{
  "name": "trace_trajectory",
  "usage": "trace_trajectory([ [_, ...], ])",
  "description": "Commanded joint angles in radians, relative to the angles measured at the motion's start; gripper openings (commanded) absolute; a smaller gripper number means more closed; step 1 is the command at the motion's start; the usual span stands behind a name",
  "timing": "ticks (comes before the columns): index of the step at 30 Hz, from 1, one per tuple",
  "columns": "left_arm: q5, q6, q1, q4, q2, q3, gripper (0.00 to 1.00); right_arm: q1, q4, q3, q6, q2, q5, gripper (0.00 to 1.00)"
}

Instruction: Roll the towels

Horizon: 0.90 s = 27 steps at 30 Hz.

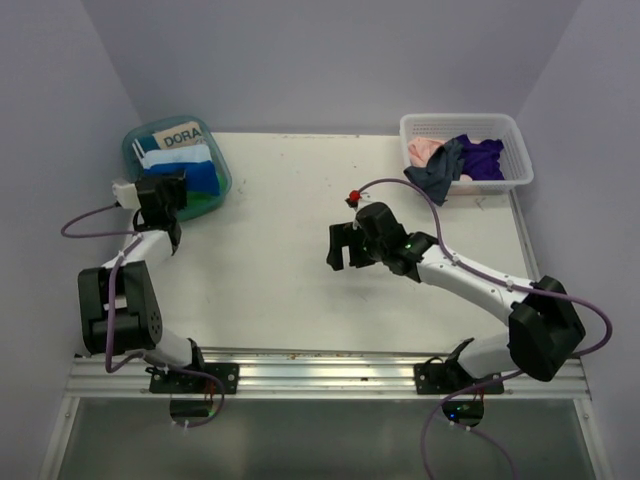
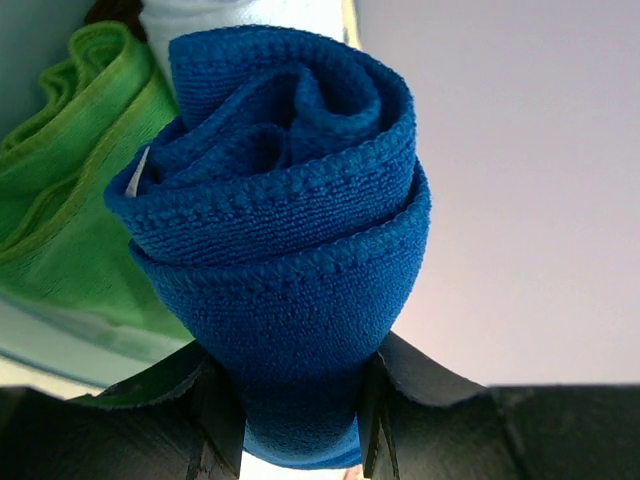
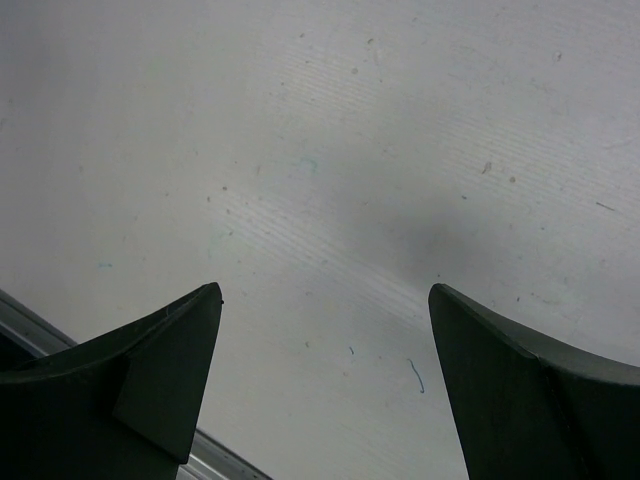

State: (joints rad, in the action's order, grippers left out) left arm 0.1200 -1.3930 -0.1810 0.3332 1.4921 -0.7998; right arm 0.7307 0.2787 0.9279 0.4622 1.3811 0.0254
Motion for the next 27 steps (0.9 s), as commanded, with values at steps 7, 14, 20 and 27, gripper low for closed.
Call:
trace_trajectory([
  [7,0.086,-0.097,0.003,0.283,0.069,-0.013,0.35,-0.013,0.001,0.086,-0.023,0.075,-0.090,0.88],
  [14,0.112,-0.141,0.023,0.329,0.172,-0.029,0.35,-0.020,-0.003,0.091,-0.022,0.092,-0.110,0.88],
  [20,0.132,-0.161,0.031,0.319,0.172,0.007,0.44,-0.024,-0.004,0.074,-0.017,0.073,-0.111,0.88],
  [27,0.150,-0.138,0.037,0.161,0.135,-0.056,0.78,-0.025,-0.010,0.066,-0.016,0.058,-0.119,0.88],
])
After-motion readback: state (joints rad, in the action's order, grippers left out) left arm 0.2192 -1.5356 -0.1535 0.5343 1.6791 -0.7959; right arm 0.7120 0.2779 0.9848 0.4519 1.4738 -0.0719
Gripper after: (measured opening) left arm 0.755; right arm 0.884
